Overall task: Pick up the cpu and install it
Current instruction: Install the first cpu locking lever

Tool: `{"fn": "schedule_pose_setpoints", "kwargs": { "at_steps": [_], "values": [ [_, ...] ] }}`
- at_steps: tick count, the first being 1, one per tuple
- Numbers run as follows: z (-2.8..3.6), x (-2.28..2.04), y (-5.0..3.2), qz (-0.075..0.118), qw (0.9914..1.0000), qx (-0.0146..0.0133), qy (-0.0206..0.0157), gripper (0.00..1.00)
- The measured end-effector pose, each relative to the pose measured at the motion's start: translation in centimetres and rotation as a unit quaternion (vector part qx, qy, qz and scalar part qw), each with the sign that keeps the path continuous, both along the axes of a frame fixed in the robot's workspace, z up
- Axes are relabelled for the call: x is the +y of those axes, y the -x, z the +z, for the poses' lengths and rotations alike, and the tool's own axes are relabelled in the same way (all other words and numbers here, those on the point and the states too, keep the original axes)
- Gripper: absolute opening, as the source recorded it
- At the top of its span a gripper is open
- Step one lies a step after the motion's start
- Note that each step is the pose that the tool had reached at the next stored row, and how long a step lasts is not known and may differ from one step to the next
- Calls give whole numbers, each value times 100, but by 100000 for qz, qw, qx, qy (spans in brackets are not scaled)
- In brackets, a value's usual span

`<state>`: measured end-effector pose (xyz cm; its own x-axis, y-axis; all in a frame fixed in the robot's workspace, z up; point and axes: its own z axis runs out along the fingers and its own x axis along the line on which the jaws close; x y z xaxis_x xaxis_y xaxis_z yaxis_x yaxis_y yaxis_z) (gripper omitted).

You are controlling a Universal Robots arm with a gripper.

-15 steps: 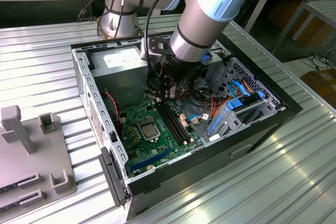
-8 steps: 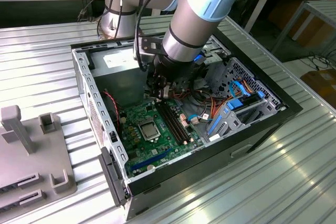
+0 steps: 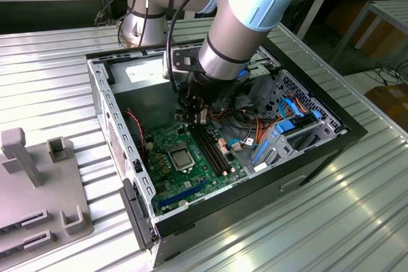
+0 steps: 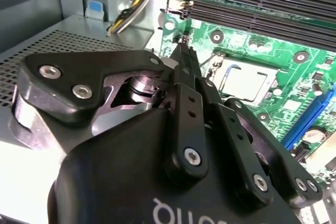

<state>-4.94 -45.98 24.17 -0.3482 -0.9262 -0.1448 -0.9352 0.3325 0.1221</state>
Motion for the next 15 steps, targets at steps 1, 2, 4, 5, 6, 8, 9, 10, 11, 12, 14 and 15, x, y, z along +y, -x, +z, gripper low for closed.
{"fn": "schedule_pose_setpoints", "kwargs": {
  "at_steps": [1, 2, 4, 5, 6, 8, 9, 10, 11, 12, 14, 15],
  "values": [
    [-1, -15, 1, 117, 100000, 1, -2, 11],
    [-2, -29, 2, 222, 100000, 1, 7, 11],
    [-2, -59, 5, 390, 99999, 1, 27, 11],
    [-2, -84, 7, 529, 99999, 5, 65, 11],
    [-2, -98, 9, 602, 99998, 5, 90, 11],
    [-3, -122, 13, 840, 99996, 0, 126, 11],
    [-2, -128, 17, 1121, 99994, 4, 133, 11],
    [-2, -136, 21, 1549, 99988, 0, 134, 11],
    [-2, -142, 25, 1939, 99981, 1, 133, 11],
    [-2, -149, 29, 2517, 99968, 1, 133, 11],
    [-4, -150, 32, 3980, 99921, -2, 131, 11],
    [-4, -151, 32, 4932, 99878, 0, 139, 11]
  ]
}}
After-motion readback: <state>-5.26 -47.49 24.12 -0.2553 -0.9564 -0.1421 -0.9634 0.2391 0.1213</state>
